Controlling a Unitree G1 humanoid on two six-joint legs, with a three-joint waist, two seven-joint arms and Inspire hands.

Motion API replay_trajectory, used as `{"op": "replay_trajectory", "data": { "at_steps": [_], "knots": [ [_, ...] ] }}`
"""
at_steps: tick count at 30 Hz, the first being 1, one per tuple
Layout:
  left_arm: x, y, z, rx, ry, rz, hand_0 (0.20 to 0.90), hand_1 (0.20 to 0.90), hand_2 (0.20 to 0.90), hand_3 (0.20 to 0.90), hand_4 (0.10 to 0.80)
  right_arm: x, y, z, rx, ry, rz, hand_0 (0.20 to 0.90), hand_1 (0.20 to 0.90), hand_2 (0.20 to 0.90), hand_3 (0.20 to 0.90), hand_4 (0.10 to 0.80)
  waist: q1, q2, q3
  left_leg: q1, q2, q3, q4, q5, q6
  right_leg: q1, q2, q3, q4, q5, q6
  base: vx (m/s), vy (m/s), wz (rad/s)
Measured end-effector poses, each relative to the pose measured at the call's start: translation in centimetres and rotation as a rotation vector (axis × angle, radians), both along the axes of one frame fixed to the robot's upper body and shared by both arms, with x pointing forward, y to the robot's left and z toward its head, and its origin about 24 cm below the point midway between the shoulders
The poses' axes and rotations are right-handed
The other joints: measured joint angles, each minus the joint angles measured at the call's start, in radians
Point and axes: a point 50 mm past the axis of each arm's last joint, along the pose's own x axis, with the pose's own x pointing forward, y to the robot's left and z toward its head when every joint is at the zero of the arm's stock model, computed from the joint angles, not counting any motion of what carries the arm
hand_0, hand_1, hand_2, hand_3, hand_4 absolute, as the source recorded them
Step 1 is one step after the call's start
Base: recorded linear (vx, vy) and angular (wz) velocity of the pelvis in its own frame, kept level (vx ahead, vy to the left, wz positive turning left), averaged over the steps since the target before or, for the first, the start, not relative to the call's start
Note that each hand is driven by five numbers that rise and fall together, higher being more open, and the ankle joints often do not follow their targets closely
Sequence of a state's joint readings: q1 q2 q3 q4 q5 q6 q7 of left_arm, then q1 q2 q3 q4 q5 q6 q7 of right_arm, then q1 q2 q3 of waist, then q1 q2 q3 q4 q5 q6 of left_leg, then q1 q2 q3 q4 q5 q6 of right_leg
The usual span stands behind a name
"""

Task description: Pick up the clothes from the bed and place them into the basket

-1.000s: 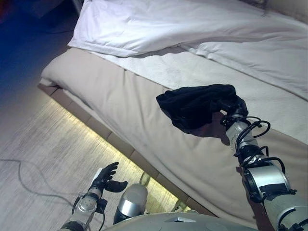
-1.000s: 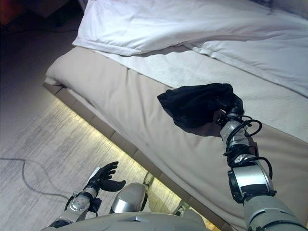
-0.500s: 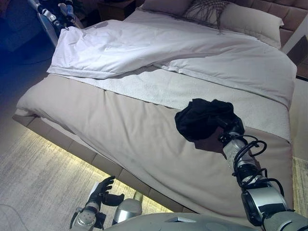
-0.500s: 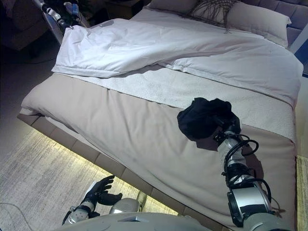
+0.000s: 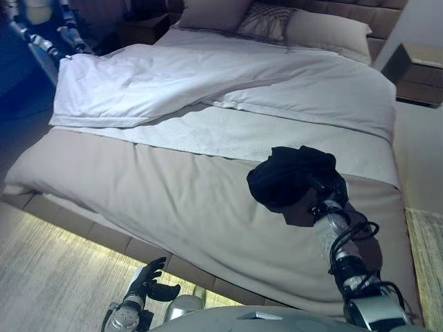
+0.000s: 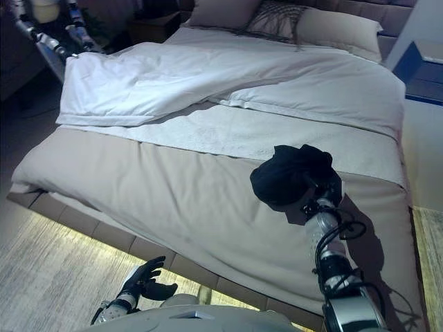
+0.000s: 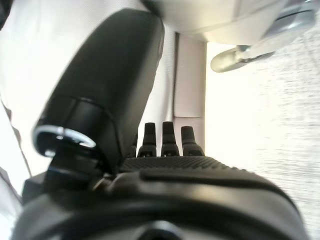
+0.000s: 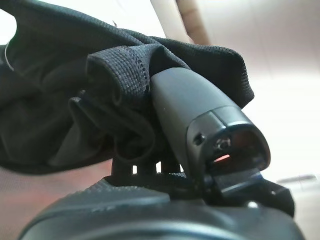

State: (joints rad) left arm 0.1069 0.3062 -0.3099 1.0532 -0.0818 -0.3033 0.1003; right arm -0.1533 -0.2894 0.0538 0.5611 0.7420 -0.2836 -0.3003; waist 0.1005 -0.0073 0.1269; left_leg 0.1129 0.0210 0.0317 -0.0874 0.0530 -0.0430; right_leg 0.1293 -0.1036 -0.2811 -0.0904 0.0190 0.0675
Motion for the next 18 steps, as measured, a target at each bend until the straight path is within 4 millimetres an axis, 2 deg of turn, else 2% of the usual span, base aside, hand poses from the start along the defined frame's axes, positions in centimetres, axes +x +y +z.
{"op": "replay_trajectory", "data": {
  "at_steps": [9, 12, 14, 15, 16, 17, 18],
  "knots": [
    [1.6, -1.2, 0.4, -0.022, -0.037, -0.024, 0.900, 0.900, 0.900, 0.900, 0.800, -3.4, 0.0, -0.3, -0.081, -0.006, 0.028, 0.300, 0.300, 0.300, 0.200, 0.100, -0.084, 0.000, -0.017, 0.020, 0.019, 0.067, -0.001, -0.011, 0.015, -0.020, 0.014, 0.074, 0.000, 0.005, -0.001, -0.054, -0.029, -0.25],
    [1.2, -1.4, 0.2, -0.015, -0.022, -0.040, 0.900, 0.900, 0.900, 0.900, 0.800, -4.4, 0.0, -0.2, -0.115, -0.015, 0.033, 0.300, 0.300, 0.300, 0.200, 0.100, -0.110, -0.002, -0.019, 0.024, 0.026, 0.082, -0.001, -0.011, 0.015, -0.032, 0.026, 0.096, -0.001, 0.012, -0.004, -0.021, -0.013, -0.24],
    [0.9, -1.5, 0.1, -0.017, -0.014, -0.042, 0.900, 0.900, 0.900, 0.900, 0.800, -4.6, -0.1, -0.2, -0.129, -0.015, 0.022, 0.300, 0.300, 0.300, 0.200, 0.100, -0.108, -0.005, -0.022, 0.028, 0.023, 0.100, 0.000, -0.012, 0.017, -0.047, 0.036, 0.130, -0.003, 0.017, -0.004, -0.073, 0.011, -0.57],
    [0.7, -1.6, 0.1, -0.018, -0.010, -0.035, 0.900, 0.900, 0.900, 0.900, 0.800, -4.7, 0.1, -0.3, -0.124, -0.018, 0.014, 0.300, 0.300, 0.300, 0.200, 0.100, -0.096, -0.019, -0.026, 0.026, 0.003, 0.034, 0.019, -0.023, 0.034, -0.071, 0.038, 0.190, 0.001, 0.034, -0.005, -0.089, 0.062, -1.29],
    [0.2, -1.5, -0.1, -0.016, 0.000, -0.025, 0.900, 0.900, 0.900, 0.900, 0.800, -4.5, 0.6, -0.2, -0.114, -0.031, 0.021, 0.300, 0.300, 0.300, 0.200, 0.100, -0.061, -0.033, -0.031, 0.016, -0.029, -0.077, 0.056, -0.051, 0.077, -0.096, 0.027, 0.253, 0.004, 0.041, -0.005, -0.009, 0.090, -1.71],
    [0.0, -1.3, -0.1, -0.009, 0.008, -0.023, 0.900, 0.900, 0.900, 0.900, 0.800, -4.3, 0.9, 0.1, -0.112, -0.055, 0.025, 0.300, 0.300, 0.300, 0.200, 0.100, -0.047, -0.037, -0.035, 0.005, -0.060, -0.176, 0.044, -0.070, 0.104, -0.121, 0.017, 0.310, 0.000, 0.051, -0.022, 0.003, 0.082, -1.73],
    [-0.3, -1.6, -0.3, -0.014, 0.016, -0.016, 0.900, 0.900, 0.900, 0.900, 0.800, -4.1, 1.0, 0.6, -0.124, -0.081, 0.020, 0.300, 0.300, 0.300, 0.200, 0.100, -0.050, -0.022, -0.039, 0.000, -0.077, -0.198, 0.018, -0.071, 0.106, -0.146, 0.024, 0.337, 0.000, 0.058, -0.016, -0.002, 0.086, -1.22]
  ]
}}
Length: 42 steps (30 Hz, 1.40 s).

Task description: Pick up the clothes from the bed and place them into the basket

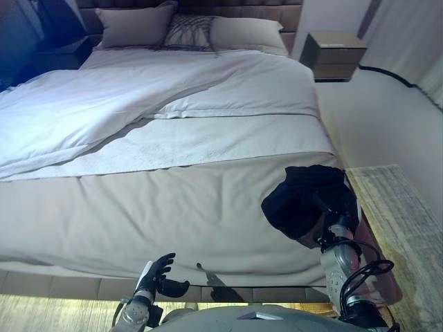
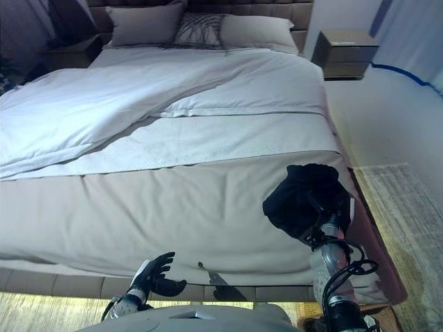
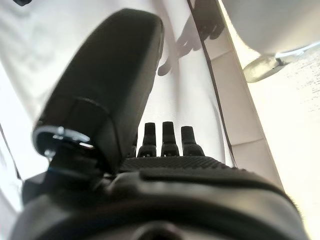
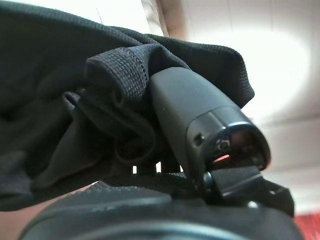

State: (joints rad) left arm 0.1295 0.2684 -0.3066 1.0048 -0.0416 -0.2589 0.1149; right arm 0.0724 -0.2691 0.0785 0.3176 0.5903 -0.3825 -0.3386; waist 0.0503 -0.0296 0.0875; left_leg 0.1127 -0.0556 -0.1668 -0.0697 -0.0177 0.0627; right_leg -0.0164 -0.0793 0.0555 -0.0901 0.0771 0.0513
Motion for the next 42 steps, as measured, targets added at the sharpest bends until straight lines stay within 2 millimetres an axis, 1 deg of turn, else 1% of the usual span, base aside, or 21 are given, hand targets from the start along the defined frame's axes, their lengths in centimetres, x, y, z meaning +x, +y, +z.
{"op": "replay_trajectory", "data": {
  "at_steps": [1, 4, 6, 9, 10, 12, 13, 14, 15, 17, 18, 20, 21, 22, 24, 27, 29, 32, 35, 39, 42],
  "knots": [
    [0.0, -0.3, -0.1, -0.009, 0.002, -0.002, 0.900, 0.900, 0.900, 0.900, 0.800, 0.0, -0.1, 0.3, -0.012, -0.020, -0.023, 0.300, 0.300, 0.300, 0.200, 0.100, -0.010, 0.026, 0.000, -0.001, 0.010, 0.023, -0.013, 0.005, -0.006, -0.007, 0.016, 0.006, 0.000, 0.007, 0.012, -0.065, 0.095, -0.84],
    [0.2, -0.2, 0.1, -0.016, -0.009, -0.023, 0.900, 0.900, 0.900, 0.900, 0.800, -1.4, -0.5, -0.2, -0.021, 0.010, -0.134, 0.300, 0.300, 0.300, 0.200, 0.100, -0.041, 0.007, -0.005, 0.010, -0.006, 0.081, -0.019, 0.013, -0.015, -0.019, -0.021, -0.006, -0.004, 0.012, 0.020, -0.115, 0.108, -0.50],
    [0.3, 0.2, 0.2, -0.009, -0.006, -0.029, 0.900, 0.900, 0.900, 0.900, 0.800, -1.8, -0.5, -0.3, -0.017, 0.003, -0.186, 0.300, 0.300, 0.300, 0.200, 0.100, -0.056, 0.010, -0.003, 0.001, 0.001, 0.102, -0.023, 0.012, -0.001, -0.032, -0.036, -0.058, 0.002, 0.013, 0.025, -0.090, 0.076, -0.42],
    [-0.2, 0.8, 0.1, 0.002, 0.017, -0.032, 0.900, 0.900, 0.900, 0.900, 0.800, -1.7, -0.4, 0.1, -0.017, -0.021, -0.212, 0.300, 0.300, 0.300, 0.200, 0.100, -0.046, 0.006, -0.002, 0.003, 0.005, 0.177, -0.018, 0.020, -0.006, -0.072, -0.075, -0.171, 0.034, 0.012, 0.028, -0.119, 0.062, -0.81],
    [-0.3, 1.0, 0.1, 0.007, 0.020, -0.031, 0.900, 0.900, 0.900, 0.900, 0.800, -1.4, -0.1, 0.2, -0.019, -0.031, -0.203, 0.300, 0.300, 0.300, 0.200, 0.100, -0.034, 0.005, 0.006, 0.010, 0.001, 0.241, 0.000, 0.013, -0.010, -0.107, -0.093, -0.282, 0.093, 0.115, 0.049, -0.227, 0.044, -1.24],
    [-0.5, 1.3, 0.1, 0.018, 0.030, -0.018, 0.900, 0.900, 0.900, 0.900, 0.800, -0.7, 0.5, 0.6, -0.009, -0.052, -0.189, 0.300, 0.300, 0.300, 0.200, 0.100, -0.003, 0.006, 0.032, -0.017, -0.002, 0.327, 0.062, -0.002, -0.006, -0.130, -0.065, -0.263, 0.053, 0.258, 0.024, -0.251, 0.007, -1.55],
    [-0.1, 0.6, 0.0, -0.002, 0.017, -0.012, 0.900, 0.900, 0.900, 0.900, 0.800, 0.2, 0.1, 1.7, -0.048, -0.089, -0.193, 0.300, 0.300, 0.300, 0.200, 0.100, 0.004, 0.070, 0.042, -0.030, 0.054, 0.305, 0.015, 0.008, 0.044, -0.144, -0.035, -0.244, 0.040, 0.255, 0.086, -0.177, -0.027, -1.05],
    [0.8, 0.3, 0.1, -0.011, 0.001, -0.016, 0.900, 0.900, 0.900, 0.900, 0.800, 0.4, -0.5, 1.9, -0.062, -0.092, -0.222, 0.300, 0.300, 0.300, 0.200, 0.100, 0.000, 0.092, 0.051, -0.011, 0.066, 0.311, -0.017, 0.010, 0.023, -0.158, -0.053, -0.290, 0.158, 0.139, 0.082, -0.124, -0.068, -0.60],
    [1.6, 0.2, 0.3, -0.011, -0.017, -0.015, 0.900, 0.900, 0.900, 0.900, 0.800, 0.2, -0.8, 1.7, -0.065, -0.077, -0.252, 0.300, 0.300, 0.300, 0.200, 0.100, 0.003, 0.099, 0.055, -0.019, 0.078, 0.319, -0.010, 0.022, 0.021, -0.161, -0.076, -0.321, 0.262, 0.049, 0.070, -0.077, -0.106, -0.26],
    [2.2, 0.7, 0.6, -0.004, -0.043, -0.005, 0.900, 0.900, 0.900, 0.900, 0.800, 0.0, -0.8, 1.3, -0.067, -0.054, -0.279, 0.300, 0.300, 0.300, 0.200, 0.100, 0.038, 0.101, 0.057, -0.012, 0.103, 0.349, -0.006, 0.026, 0.014, -0.140, -0.127, -0.383, 0.399, -0.057, 0.067, -0.073, -0.213, -0.50],
    [2.3, 0.9, 0.6, 0.000, -0.043, 0.008, 0.900, 0.900, 0.900, 0.900, 0.800, 0.0, -0.6, 1.3, -0.079, -0.051, -0.282, 0.300, 0.300, 0.300, 0.200, 0.100, 0.056, 0.096, 0.054, -0.012, 0.113, 0.373, -0.005, 0.031, 0.006, -0.110, -0.148, -0.413, 0.393, -0.081, 0.076, -0.084, -0.264, -0.63],
    [2.3, 1.4, 0.7, 0.016, -0.052, 0.037, 0.900, 0.900, 0.900, 0.900, 0.800, 0.1, 0.0, 1.2, -0.103, -0.043, -0.290, 0.300, 0.300, 0.300, 0.200, 0.100, 0.080, 0.065, 0.055, -0.014, 0.114, 0.397, -0.004, 0.039, -0.008, -0.024, -0.152, -0.414, 0.231, -0.073, 0.075, -0.101, -0.205, -0.55],
    [2.3, 1.4, 0.7, 0.020, -0.051, 0.047, 0.900, 0.900, 0.900, 0.900, 0.800, 0.2, 0.2, 1.0, -0.111, -0.030, -0.292, 0.300, 0.300, 0.300, 0.200, 0.100, 0.091, 0.049, 0.056, -0.016, 0.108, 0.406, -0.004, 0.042, -0.021, 0.013, -0.125, -0.391, 0.133, -0.075, 0.071, -0.099, -0.156, -0.43],
    [2.1, 1.0, 0.6, 0.007, -0.045, 0.051, 0.900, 0.900, 0.900, 0.900, 0.800, 0.3, 0.1, 0.7, -0.116, -0.012, -0.307, 0.300, 0.300, 0.300, 0.200, 0.100, 0.095, 0.061, 0.053, -0.029, 0.132, 0.410, 0.009, 0.058, -0.047, 0.027, -0.091, -0.387, 0.079, -0.036, 0.037, -0.075, -0.135, -0.28],
    [2.0, 0.5, 0.5, -0.014, -0.046, 0.044, 0.900, 0.900, 0.900, 0.900, 0.800, 0.0, -0.1, 0.2, -0.106, 0.027, -0.384, 0.300, 0.300, 0.300, 0.200, 0.100, 0.101, 0.035, 0.060, -0.077, 0.141, 0.389, 0.037, 0.033, -0.082, 0.047, -0.075, -0.376, 0.006, -0.013, 0.014, -0.017, -0.099, -0.17],
    [0.9, -0.4, 0.0, -0.049, -0.017, 0.046, 0.900, 0.900, 0.900, 0.900, 0.800, -0.7, -1.3, -0.9, -0.089, 0.094, -0.478, 0.300, 0.300, 0.300, 0.200, 0.100, 0.098, 0.059, 0.052, -0.089, 0.131, 0.344, -0.022, 0.075, -0.089, 0.048, -0.022, -0.371, -0.001, -0.012, 0.015, 0.037, -0.056, -0.20],
    [0.9, -0.2, 0.1, -0.043, -0.020, 0.050, 0.900, 0.900, 0.900, 0.900, 0.800, -1.6, -1.6, -2.5, -0.059, 0.170, -0.524, 0.300, 0.300, 0.300, 0.200, 0.100, 0.097, 0.042, 0.052, -0.075, 0.141, 0.330, -0.020, 0.080, -0.110, 0.062, -0.018, -0.375, -0.002, -0.022, 0.028, 0.062, -0.032, -0.04],
    [1.1, -0.3, 0.1, -0.042, -0.028, 0.031, 0.900, 0.900, 0.900, 0.900, 0.800, -3.2, -2.4, -4.7, 0.003, 0.282, -0.596, 0.300, 0.300, 0.300, 0.200, 0.100, 0.095, 0.034, 0.051, -0.075, 0.134, 0.323, -0.018, 0.084, -0.113, 0.065, -0.029, -0.386, -0.006, -0.022, 0.028, 0.020, 0.012, 0.08],
    [1.1, -0.4, 0.1, -0.048, -0.031, 0.010, 0.900, 0.900, 0.900, 0.900, 0.800, -4.7, -3.3, -6.7, 0.068, 0.379, -0.664, 0.300, 0.300, 0.300, 0.200, 0.100, 0.098, 0.057, 0.049, -0.074, 0.120, 0.309, -0.018, 0.085, -0.112, 0.074, -0.045, -0.400, -0.006, -0.024, 0.031, 0.012, 0.024, 0.17],
    [1.1, -0.6, 0.2, -0.056, -0.037, -0.015, 0.900, 0.900, 0.900, 0.900, 0.800, -5.9, -4.3, -8.1, 0.118, 0.449, -0.711, 0.300, 0.300, 0.300, 0.200, 0.100, 0.113, 0.119, 0.053, -0.110, 0.095, 0.289, 0.028, 0.085, -0.111, 0.070, -0.073, -0.421, -0.002, -0.027, 0.035, -0.085, 0.068, 0.16],
    [2.2, -1.6, 0.4, -0.085, -0.075, -0.077, 0.900, 0.900, 0.900, 0.900, 0.800, -5.0, -5.5, -7.7, 0.085, 0.451, -0.705, 0.300, 0.300, 0.300, 0.200, 0.100, 0.122, 0.171, 0.071, -0.177, 0.083, 0.270, 0.094, 0.085, -0.111, 0.035, -0.091, -0.424, 0.006, -0.027, 0.033, -0.156, 0.067, 0.12]
  ]
}}
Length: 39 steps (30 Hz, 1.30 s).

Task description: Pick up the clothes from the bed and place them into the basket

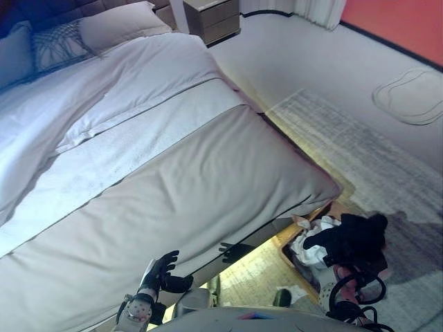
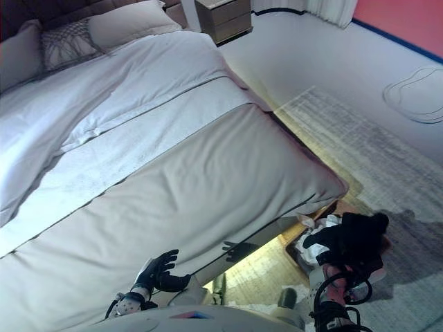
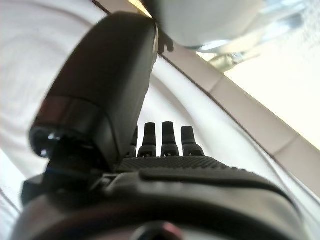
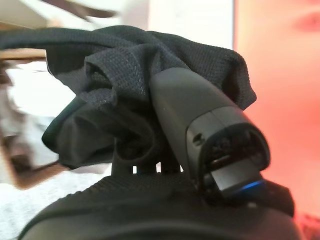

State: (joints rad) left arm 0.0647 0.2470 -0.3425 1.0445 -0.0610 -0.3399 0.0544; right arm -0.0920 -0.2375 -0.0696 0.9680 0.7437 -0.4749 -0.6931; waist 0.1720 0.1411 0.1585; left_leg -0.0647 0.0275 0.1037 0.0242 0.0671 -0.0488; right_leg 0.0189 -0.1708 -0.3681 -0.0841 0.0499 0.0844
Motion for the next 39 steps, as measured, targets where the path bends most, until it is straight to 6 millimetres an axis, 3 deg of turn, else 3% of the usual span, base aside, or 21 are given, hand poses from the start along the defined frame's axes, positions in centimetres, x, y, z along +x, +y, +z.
{"op": "replay_trajectory", "data": {
  "at_steps": [3, 5, 6, 9, 11, 12, 14, 15, 16, 18, 22, 26, 28, 29, 36, 39],
  "knots": [
    [1.0, -0.9, 0.3, -0.037, -0.029, -0.039, 0.900, 0.900, 0.900, 0.900, 0.800, 1.7, -1.8, 1.4, -0.047, -0.014, 0.008, 0.300, 0.300, 0.300, 0.200, 0.100, 0.002, 0.053, 0.027, -0.057, -0.006, -0.010, 0.045, 0.006, -0.010, -0.042, -0.012, -0.002, 0.022, 0.006, -0.003, -0.186, 0.064, 0.06],
    [1.8, -1.7, 0.7, -0.077, -0.075, -0.045, 0.900, 0.900, 0.900, 0.900, 0.800, 3.4, -3.6, 3.1, -0.097, -0.035, 0.009, 0.300, 0.300, 0.300, 0.200, 0.100, 0.001, 0.084, 0.054, -0.115, -0.018, -0.017, 0.083, 0.037, -0.055, -0.099, -0.035, 0.001, 0.066, 0.000, 0.003, -0.227, 0.025, 0.00],
    [2.1, -1.9, 0.9, -0.087, -0.093, -0.053, 0.900, 0.900, 0.900, 0.900, 0.800, 4.1, -4.3, 3.9, -0.112, -0.050, 0.008, 0.300, 0.300, 0.300, 0.200, 0.100, 0.001, 0.097, 0.066, -0.136, -0.019, -0.019, 0.091, 0.046, -0.063, -0.122, -0.038, 0.002, 0.083, 0.001, 0.003, -0.226, -0.025, 0.03],
    [3.6, -2.5, 1.7, -0.117, -0.160, -0.066, 0.900, 0.900, 0.900, 0.900, 0.800, 6.8, -5.3, 6.3, -0.137, -0.107, 0.000, 0.300, 0.300, 0.300, 0.200, 0.100, 0.000, 0.107, 0.121, -0.195, -0.020, -0.031, 0.096, 0.089, -0.067, -0.220, -0.056, 0.005, 0.167, -0.018, -0.008, -0.151, -0.039, 0.02],
    [4.5, -3.0, 2.4, -0.140, -0.205, -0.075, 0.900, 0.900, 0.900, 0.900, 0.800, 8.4, -5.7, 7.9, -0.143, -0.168, -0.005, 0.300, 0.300, 0.300, 0.200, 0.100, 0.000, 0.117, 0.160, -0.223, -0.018, -0.031, 0.093, 0.089, -0.066, -0.280, -0.062, 0.007, 0.232, -0.033, -0.013, -0.131, -0.023, -0.02],
    [4.8, -3.3, 2.7, -0.154, -0.225, -0.084, 0.900, 0.900, 0.900, 0.900, 0.800, 9.0, -5.9, 8.7, -0.150, -0.192, -0.002, 0.300, 0.300, 0.300, 0.200, 0.100, -0.002, 0.115, 0.175, -0.238, -0.015, -0.031, 0.091, 0.066, -0.079, -0.311, -0.065, 0.008, 0.262, -0.041, -0.015, -0.040, -0.016, -0.02],
    [5.7, -3.8, 3.5, -0.182, -0.273, -0.117, 0.900, 0.900, 0.900, 0.900, 0.800, 10.2, -6.7, 10.7, -0.174, -0.250, -0.001, 0.300, 0.300, 0.300, 0.200, 0.100, 0.001, 0.133, 0.213, -0.266, -0.014, -0.039, 0.079, 0.001, -0.025, -0.388, -0.077, 0.015, 0.359, -0.060, -0.017, -0.066, -0.019, 0.05],
    [6.0, -3.9, 3.7, -0.189, -0.283, -0.122, 0.900, 0.900, 0.900, 0.900, 0.800, 10.3, -7.3, 11.3, -0.183, -0.263, -0.009, 0.300, 0.300, 0.300, 0.200, 0.100, 0.002, 0.132, 0.224, -0.283, -0.032, -0.038, 0.075, -0.001, -0.025, -0.427, -0.098, 0.021, 0.404, -0.070, -0.016, -0.109, -0.013, 0.16],
    [6.4, -4.1, 4.2, -0.202, -0.305, -0.123, 0.900, 0.900, 0.900, 0.900, 0.800, 10.7, -7.8, 12.1, -0.182, -0.271, -0.007, 0.900, 0.900, 0.900, 0.900, 0.800, 0.009, 0.130, 0.233, -0.312, -0.047, -0.030, 0.081, 0.002, -0.026, -0.489, -0.131, 0.030, 0.479, -0.093, -0.038, -0.105, -0.024, 0.16],
    [6.7, -3.9, 4.5, -0.204, -0.321, -0.115, 0.900, 0.900, 0.900, 0.900, 0.800, 11.1, -8.4, 12.8, -0.162, -0.277, -0.002, 0.900, 0.900, 0.900, 0.900, 0.800, 0.019, 0.138, 0.264, -0.321, -0.064, -0.027, 0.088, 0.009, -0.015, -0.525, -0.156, 0.050, 0.528, -0.111, -0.038, -0.106, -0.034, 0.04],
    [7.0, -3.4, 5.1, -0.207, -0.352, -0.109, 0.900, 0.900, 0.900, 0.900, 0.800, 13.3, -7.6, 14.3, -0.112, -0.288, 0.085, 0.900, 0.900, 0.900, 0.900, 0.800, 0.026, 0.156, 0.275, -0.387, -0.064, -0.029, 0.094, 0.010, -0.014, -0.594, -0.148, 0.056, 0.541, -0.113, -0.036, -0.063, -0.021, -0.01],
    [7.0, -3.4, 5.1, -0.212, -0.353, -0.104, 0.900, 0.900, 0.900, 0.900, 0.800, 13.6, -7.5, 14.5, -0.099, -0.286, 0.110, 0.900, 0.900, 0.900, 0.900, 0.800, 0.028, 0.156, 0.275, -0.380, -0.062, -0.029, 0.093, 0.014, -0.009, -0.597, -0.145, 0.062, 0.551, -0.118, -0.040, -0.016, 0.030, -0.04],
    [6.8, -3.3, 4.9, -0.212, -0.346, -0.098, 0.900, 0.900, 0.900, 0.900, 0.800, 13.9, -7.5, 14.7, -0.093, -0.296, 0.137, 0.900, 0.900, 0.900, 0.900, 0.800, 0.025, 0.157, 0.274, -0.379, -0.058, -0.031, 0.093, 0.068, 0.015, -0.593, -0.132, 0.065, 0.548, -0.118, -0.041, -0.044, 0.030, -0.12],
    [7.0, -3.3, 5.1, -0.219, -0.353, -0.094, 0.900, 0.900, 0.900, 0.900, 0.800, 13.9, -7.5, 14.6, -0.090, -0.294, 0.149, 0.900, 0.900, 0.900, 0.900, 0.800, 0.021, 0.153, 0.277, -0.372, -0.048, -0.029, 0.091, 0.055, 0.023, -0.588, -0.134, 0.064, 0.549, -0.120, -0.038, 0.003, 0.007, -0.05],
    [7.1, -3.3, 5.1, -0.223, -0.352, -0.105, 0.900, 0.900, 0.900, 0.900, 0.800, 12.9, -7.8, 12.4, 0.003, -0.253, 0.300, 0.900, 0.900, 0.900, 0.900, 0.800, 0.009, 0.150, 0.279, -0.269, -0.045, -0.030, 0.031, 0.077, 0.028, -0.482, -0.120, 0.048, 0.493, -0.122, -0.034, 0.008, -0.011, 0.00],
    [6.9, -3.1, 4.9, -0.214, -0.334, -0.098, 0.900, 0.900, 0.900, 0.900, 0.800, 11.7, -7.2, 10.3, 0.031, -0.213, 0.349, 0.900, 0.900, 0.900, 0.900, 0.800, -0.006, 0.146, 0.277, -0.217, -0.038, -0.031, 0.001, 0.077, 0.028, -0.421, -0.108, 0.037, 0.457, -0.123, -0.032, 0.092, -0.047, 0.04]
  ]
}}
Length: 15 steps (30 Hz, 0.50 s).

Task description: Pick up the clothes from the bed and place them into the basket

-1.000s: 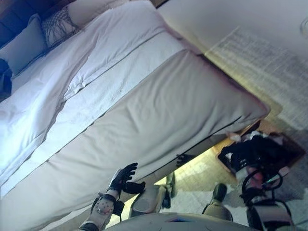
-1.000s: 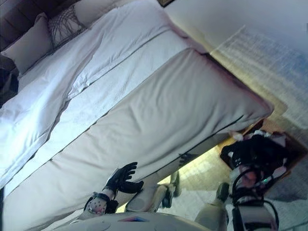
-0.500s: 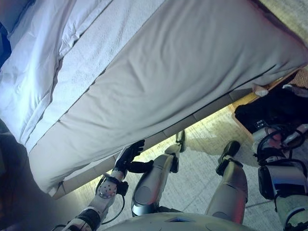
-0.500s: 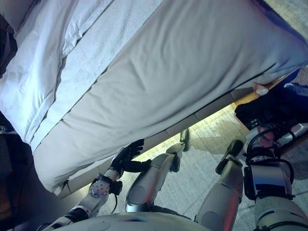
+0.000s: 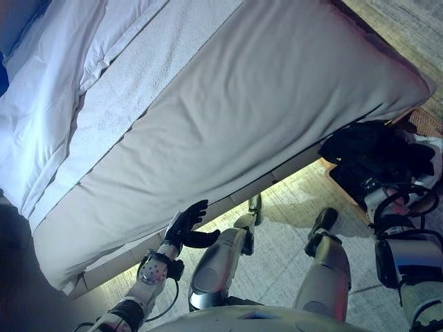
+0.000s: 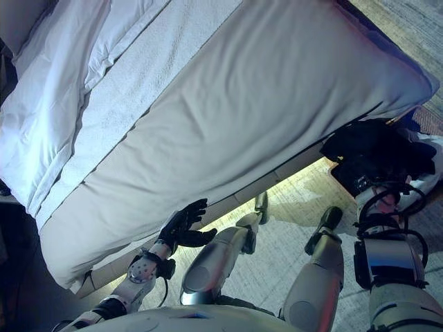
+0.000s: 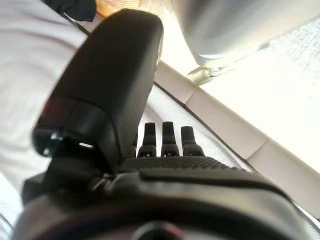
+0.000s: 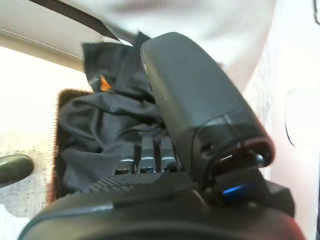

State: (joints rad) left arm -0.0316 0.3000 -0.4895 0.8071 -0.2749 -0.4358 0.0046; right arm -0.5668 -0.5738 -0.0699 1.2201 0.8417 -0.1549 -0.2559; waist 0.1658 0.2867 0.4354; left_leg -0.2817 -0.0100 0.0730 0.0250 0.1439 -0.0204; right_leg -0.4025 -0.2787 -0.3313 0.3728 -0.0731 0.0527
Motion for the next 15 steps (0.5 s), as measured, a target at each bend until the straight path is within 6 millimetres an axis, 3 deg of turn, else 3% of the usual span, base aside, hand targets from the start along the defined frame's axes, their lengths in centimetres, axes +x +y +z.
{"op": "replay_trajectory", "data": {
  "at_steps": [3, 5, 7, 9, 13, 15],
  "knots": [
    [-0.3, 1.0, -0.6, 0.026, 0.038, 0.044, 0.900, 0.900, 0.900, 0.900, 0.800, -2.0, 2.2, -3.9, 0.060, 0.077, 0.043, 0.900, 0.900, 0.900, 0.900, 0.800, -0.012, -0.036, -0.024, 0.050, 0.015, 0.001, -0.019, -0.001, -0.001, 0.058, 0.022, -0.009, -0.042, 0.003, 0.005, 0.117, -0.077, -0.06],
    [-0.9, 1.7, -1.2, 0.050, 0.089, 0.070, 0.900, 0.900, 0.900, 0.900, 0.800, -4.5, 3.7, -7.1, 0.110, 0.162, 0.066, 0.900, 0.900, 0.900, 0.900, 0.800, -0.017, -0.073, -0.062, 0.085, 0.027, 0.002, -0.040, -0.004, -0.005, 0.098, 0.041, -0.012, -0.072, 0.001, 0.007, 0.188, -0.107, -0.07],
    [-2.0, 2.9, -2.3, 0.073, 0.171, 0.105, 0.900, 0.900, 0.900, 0.900, 0.800, -8.4, 5.8, -11.0, 0.179, 0.277, 0.084, 0.900, 0.900, 0.900, 0.900, 0.800, -0.024, -0.128, -0.115, 0.148, 0.046, 0.010, -0.066, -0.005, -0.006, 0.174, 0.068, -0.016, -0.134, 0.005, 0.013, 0.160, -0.078, -0.13],
    [-3.2, 3.8, -3.0, 0.082, 0.238, 0.131, 0.900, 0.900, 0.900, 0.900, 0.800, -11.7, 7.2, -13.3, 0.227, 0.363, 0.094, 0.900, 0.900, 0.900, 0.900, 0.800, -0.035, -0.172, -0.173, 0.183, 0.058, 0.016, -0.077, -0.011, -0.014, 0.230, 0.088, -0.026, -0.186, 0.009, 0.019, 0.163, -0.049, -0.05],
    [-4.9, 4.4, -4.2, 0.096, 0.341, 0.148, 0.900, 0.900, 0.900, 0.900, 0.800, -17.1, 8.1, -15.7, 0.222, 0.537, 0.178, 0.900, 0.900, 0.900, 0.900, 0.800, -0.068, -0.226, -0.263, 0.248, 0.078, 0.024, -0.104, -0.035, -0.028, 0.314, 0.121, -0.033, -0.263, 0.017, 0.020, 0.138, 0.004, -0.02],
    [-5.2, 4.2, -4.6, 0.072, 0.386, 0.162, 0.900, 0.900, 0.900, 0.900, 0.800, -18.5, 8.2, -16.1, 0.179, 0.617, 0.236, 0.900, 0.900, 0.900, 0.900, 0.800, -0.081, -0.231, -0.278, 0.276, 0.082, 0.025, -0.105, -0.047, -0.030, 0.359, 0.133, -0.033, -0.299, 0.033, 0.022, 0.120, 0.005, -0.05]
  ]
}}
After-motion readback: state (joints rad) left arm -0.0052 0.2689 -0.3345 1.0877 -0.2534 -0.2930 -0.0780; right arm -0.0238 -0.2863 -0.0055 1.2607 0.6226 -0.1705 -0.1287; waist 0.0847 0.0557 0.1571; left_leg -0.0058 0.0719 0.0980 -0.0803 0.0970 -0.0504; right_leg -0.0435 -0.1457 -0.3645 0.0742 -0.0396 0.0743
